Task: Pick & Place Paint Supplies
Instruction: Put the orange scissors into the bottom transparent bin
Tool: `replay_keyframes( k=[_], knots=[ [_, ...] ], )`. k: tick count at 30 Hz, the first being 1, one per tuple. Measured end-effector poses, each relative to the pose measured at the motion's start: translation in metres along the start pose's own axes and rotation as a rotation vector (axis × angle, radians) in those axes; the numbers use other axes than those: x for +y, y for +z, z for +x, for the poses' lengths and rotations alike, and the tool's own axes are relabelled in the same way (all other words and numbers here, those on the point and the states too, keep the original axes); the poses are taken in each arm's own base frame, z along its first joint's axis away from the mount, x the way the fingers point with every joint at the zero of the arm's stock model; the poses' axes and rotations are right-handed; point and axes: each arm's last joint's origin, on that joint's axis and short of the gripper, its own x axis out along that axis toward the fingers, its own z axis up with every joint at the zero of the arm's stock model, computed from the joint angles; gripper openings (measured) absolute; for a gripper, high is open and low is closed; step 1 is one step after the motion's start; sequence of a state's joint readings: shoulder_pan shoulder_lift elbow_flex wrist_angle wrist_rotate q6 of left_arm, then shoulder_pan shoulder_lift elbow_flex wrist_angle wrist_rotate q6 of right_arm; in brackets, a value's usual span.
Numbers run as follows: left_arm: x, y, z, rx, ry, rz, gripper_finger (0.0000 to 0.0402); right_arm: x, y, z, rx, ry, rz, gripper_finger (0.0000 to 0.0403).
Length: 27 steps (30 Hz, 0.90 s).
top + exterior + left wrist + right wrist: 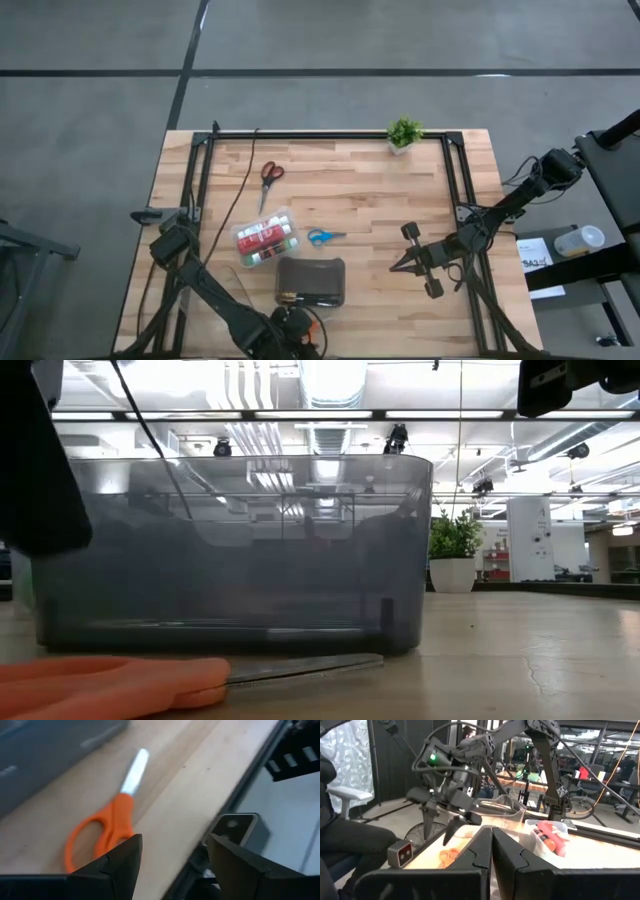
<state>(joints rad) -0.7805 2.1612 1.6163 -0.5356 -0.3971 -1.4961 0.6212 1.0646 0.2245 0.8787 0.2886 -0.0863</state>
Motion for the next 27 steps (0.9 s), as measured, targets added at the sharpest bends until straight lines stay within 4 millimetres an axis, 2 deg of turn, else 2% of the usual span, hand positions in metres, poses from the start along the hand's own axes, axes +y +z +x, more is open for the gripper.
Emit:
replay_keyframes(
  k=[7, 17, 27],
  knots=[
    [-0.001, -0.008, 0.002, 0.014, -0.013, 0.007, 0.0232, 0.000, -0.001, 0.000, 0.010, 0.001, -0.003, 0.0008],
    [0.007, -0.023, 0.020, 0.027, 0.029, 0.009, 0.0232, 0.000, -0.001, 0.000, 0.011, 0.000, -0.003, 0.0008],
    [0.010, -0.022, 0.023, 0.014, 0.050, 0.086, 0.0232, 0.000, -0.001, 0.000, 0.011, 0.000, -0.003, 0.0008]
  ],
)
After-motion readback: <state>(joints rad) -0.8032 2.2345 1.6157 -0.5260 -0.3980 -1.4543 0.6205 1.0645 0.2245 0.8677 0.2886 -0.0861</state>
